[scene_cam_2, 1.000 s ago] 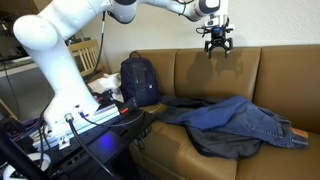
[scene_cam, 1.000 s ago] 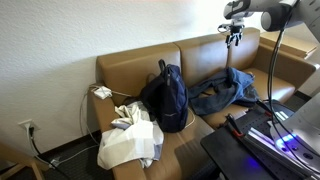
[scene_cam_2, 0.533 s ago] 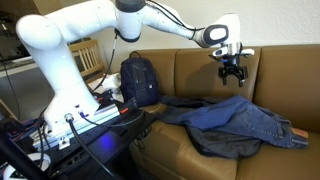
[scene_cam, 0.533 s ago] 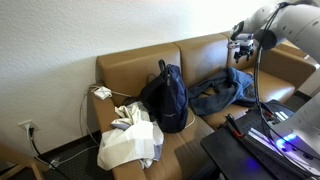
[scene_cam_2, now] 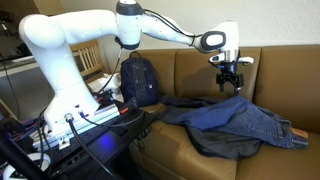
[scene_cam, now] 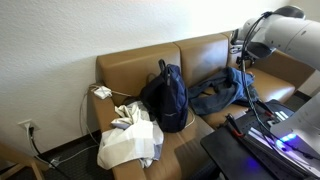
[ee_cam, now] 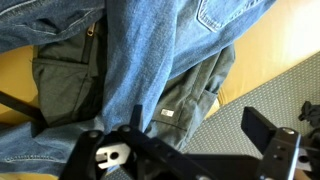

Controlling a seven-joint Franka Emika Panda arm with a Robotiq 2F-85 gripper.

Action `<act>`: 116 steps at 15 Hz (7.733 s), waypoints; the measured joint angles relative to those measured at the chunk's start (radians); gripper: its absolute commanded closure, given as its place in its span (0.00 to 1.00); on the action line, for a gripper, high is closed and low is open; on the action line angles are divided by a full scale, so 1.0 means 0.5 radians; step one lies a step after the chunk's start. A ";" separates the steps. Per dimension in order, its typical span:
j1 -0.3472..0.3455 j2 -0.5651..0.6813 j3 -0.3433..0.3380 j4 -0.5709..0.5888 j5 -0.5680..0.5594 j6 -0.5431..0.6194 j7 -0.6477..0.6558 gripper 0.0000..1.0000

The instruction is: Arrange the cloth and the bags on the table

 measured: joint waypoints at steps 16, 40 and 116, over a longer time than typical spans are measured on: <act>0.186 -0.019 0.255 -0.540 0.164 0.414 0.002 0.00; 0.109 -0.080 0.659 -0.891 0.220 0.982 0.002 0.90; 0.116 -1.588 1.601 -1.718 -0.611 1.144 0.044 0.67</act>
